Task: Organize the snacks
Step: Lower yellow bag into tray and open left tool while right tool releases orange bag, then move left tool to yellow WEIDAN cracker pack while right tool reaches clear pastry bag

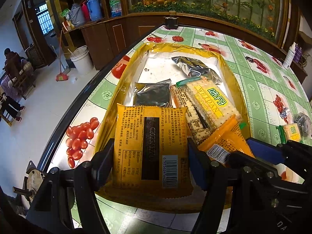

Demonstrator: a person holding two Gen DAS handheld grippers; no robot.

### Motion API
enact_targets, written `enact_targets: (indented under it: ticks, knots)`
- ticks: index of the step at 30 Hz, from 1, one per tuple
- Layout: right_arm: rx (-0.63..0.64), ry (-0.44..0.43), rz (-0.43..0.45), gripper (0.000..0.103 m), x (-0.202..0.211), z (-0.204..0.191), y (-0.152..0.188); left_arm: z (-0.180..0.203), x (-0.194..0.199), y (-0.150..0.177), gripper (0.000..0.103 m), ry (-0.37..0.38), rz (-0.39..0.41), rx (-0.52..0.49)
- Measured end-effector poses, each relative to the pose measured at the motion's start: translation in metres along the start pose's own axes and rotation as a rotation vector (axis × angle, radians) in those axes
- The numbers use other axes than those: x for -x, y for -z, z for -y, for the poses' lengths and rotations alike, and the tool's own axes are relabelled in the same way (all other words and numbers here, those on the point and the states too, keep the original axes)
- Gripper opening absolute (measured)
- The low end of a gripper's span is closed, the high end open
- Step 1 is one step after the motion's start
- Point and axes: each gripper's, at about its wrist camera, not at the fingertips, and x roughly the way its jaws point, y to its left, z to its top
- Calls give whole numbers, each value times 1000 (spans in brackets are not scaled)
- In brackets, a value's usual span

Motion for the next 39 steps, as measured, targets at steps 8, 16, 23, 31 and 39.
enact_targets:
  ticks: [8, 16, 23, 31, 39]
  knots:
    - [-40, -15, 16, 50, 5, 5, 1, -7, 10, -1, 70, 19, 26, 21]
    - [-75, -31, 68, 59, 26, 11, 1, -8, 34, -3, 70, 20, 101, 17]
    - [-101, -14, 114, 62, 56, 18, 10, 0, 55, -3, 70, 32, 143, 5]
    - [-152, 37, 165, 67, 94, 38, 33, 18, 73, 0, 70, 59, 170, -23]
    - [-220, 103, 204, 69, 135, 67, 63, 46, 88, 6, 70, 84, 185, -76]
